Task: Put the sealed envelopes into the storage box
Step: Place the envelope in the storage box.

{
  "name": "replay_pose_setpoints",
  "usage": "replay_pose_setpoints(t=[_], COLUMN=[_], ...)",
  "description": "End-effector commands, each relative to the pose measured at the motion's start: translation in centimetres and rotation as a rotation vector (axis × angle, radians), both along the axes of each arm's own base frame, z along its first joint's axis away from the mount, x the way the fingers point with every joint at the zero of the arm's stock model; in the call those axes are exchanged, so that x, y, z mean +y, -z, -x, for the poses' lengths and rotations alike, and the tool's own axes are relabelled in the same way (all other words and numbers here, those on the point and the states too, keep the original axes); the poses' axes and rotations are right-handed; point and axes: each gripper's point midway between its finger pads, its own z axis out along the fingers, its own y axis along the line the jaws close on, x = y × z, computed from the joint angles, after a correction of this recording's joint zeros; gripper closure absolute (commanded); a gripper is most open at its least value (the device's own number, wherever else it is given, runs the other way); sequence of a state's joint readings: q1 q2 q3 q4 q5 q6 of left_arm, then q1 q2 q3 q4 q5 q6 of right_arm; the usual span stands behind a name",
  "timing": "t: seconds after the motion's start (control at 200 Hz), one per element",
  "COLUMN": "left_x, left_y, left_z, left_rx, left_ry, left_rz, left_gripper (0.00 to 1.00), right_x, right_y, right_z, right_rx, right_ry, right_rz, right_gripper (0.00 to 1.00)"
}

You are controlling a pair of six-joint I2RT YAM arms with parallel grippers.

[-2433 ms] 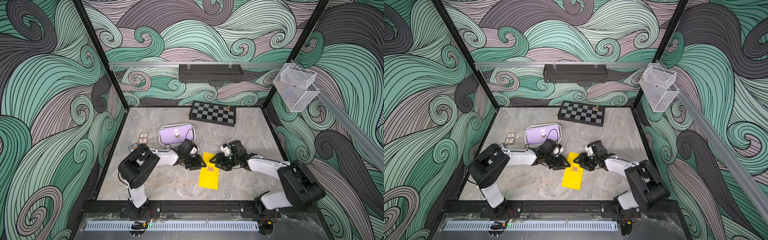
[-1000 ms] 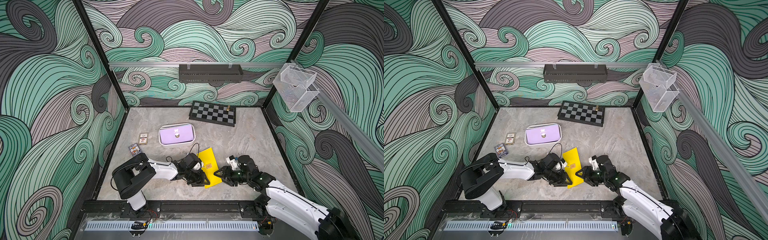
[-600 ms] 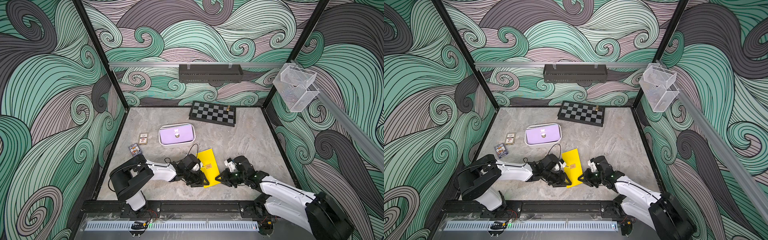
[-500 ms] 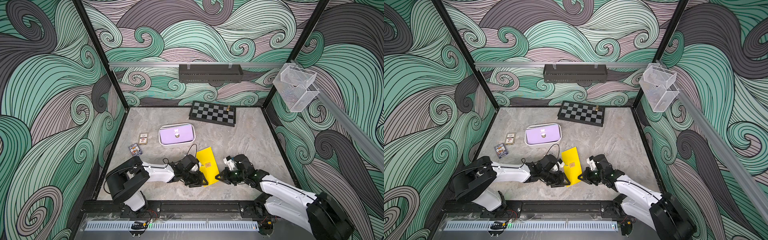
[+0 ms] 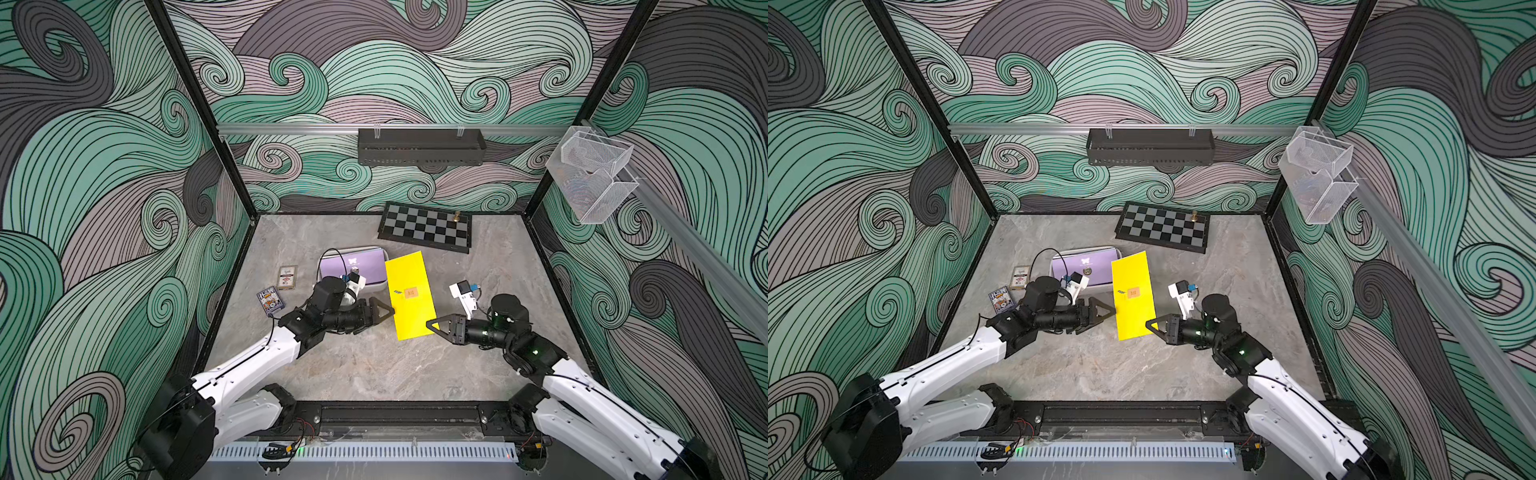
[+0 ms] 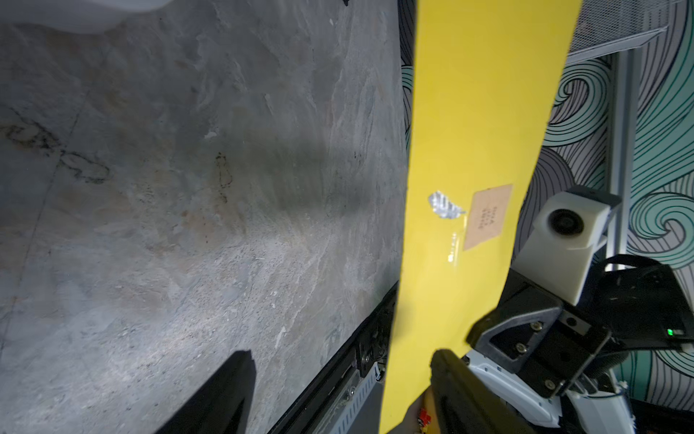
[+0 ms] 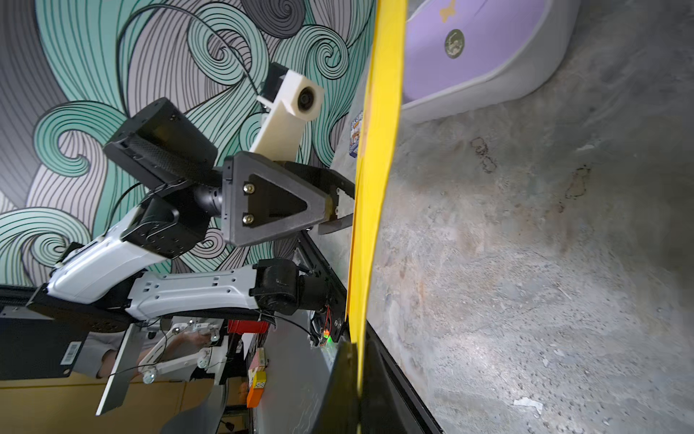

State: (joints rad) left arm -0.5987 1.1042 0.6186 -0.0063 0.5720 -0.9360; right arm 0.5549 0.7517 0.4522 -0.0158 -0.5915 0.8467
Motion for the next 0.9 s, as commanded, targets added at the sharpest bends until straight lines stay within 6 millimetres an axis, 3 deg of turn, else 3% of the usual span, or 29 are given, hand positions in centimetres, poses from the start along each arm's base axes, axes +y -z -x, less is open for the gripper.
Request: replay_pose_setpoints(t=[0.0, 0.185, 0.395, 0.68, 0.73, 0.78, 0.816, 0.896], left_x=[-1.8, -2.6, -3.0, -2.6, -2.3, -1.5, -0.7, 1.7], left_y=[-4.1, -5.7, -7.6, -8.4, -8.8, -9.4, -9.9, -11.3], left_z=[-0.4, -1.7, -2.3, -2.3, -2.5, -3.1, -3.8, -5.2], left_rx=[-0.046, -0.086, -0.122, -0.164, -0.178, -0.215, -0.255, -0.396], left_ry=[0.085, 0.088, 0.079, 0.083, 0.084, 0.072, 0.053, 0.069], left_rz=[0.115, 0.164, 0.209, 0.193, 0.164, 0.11, 0.045, -0.206], left_gripper=[0.23, 0.28, 0.43, 0.9, 1.0, 1.0, 1.0, 1.0], right_x=[0.7, 0.7, 0.7, 0.8, 0.7, 0.1, -0.6, -2.5], right_y=[-2.0, -1.9, -1.3, -1.2, -0.8, 0.1, 1.0, 3.5], right_z=[0.8, 1.4, 1.6, 1.6, 1.7, 1.4, 1.1, 0.3], right_rx=[-0.013, 0.015, 0.044, 0.048, 0.053, 0.044, 0.021, -0.042], right_ry=[-0.055, -0.071, -0.064, -0.073, -0.074, -0.05, -0.02, 0.049], right_rz=[-0.093, -0.131, -0.151, -0.144, -0.117, -0.038, 0.04, 0.194], right_gripper=[1.0, 1.0, 1.0, 1.0, 0.7, 0.49, 0.42, 0.38])
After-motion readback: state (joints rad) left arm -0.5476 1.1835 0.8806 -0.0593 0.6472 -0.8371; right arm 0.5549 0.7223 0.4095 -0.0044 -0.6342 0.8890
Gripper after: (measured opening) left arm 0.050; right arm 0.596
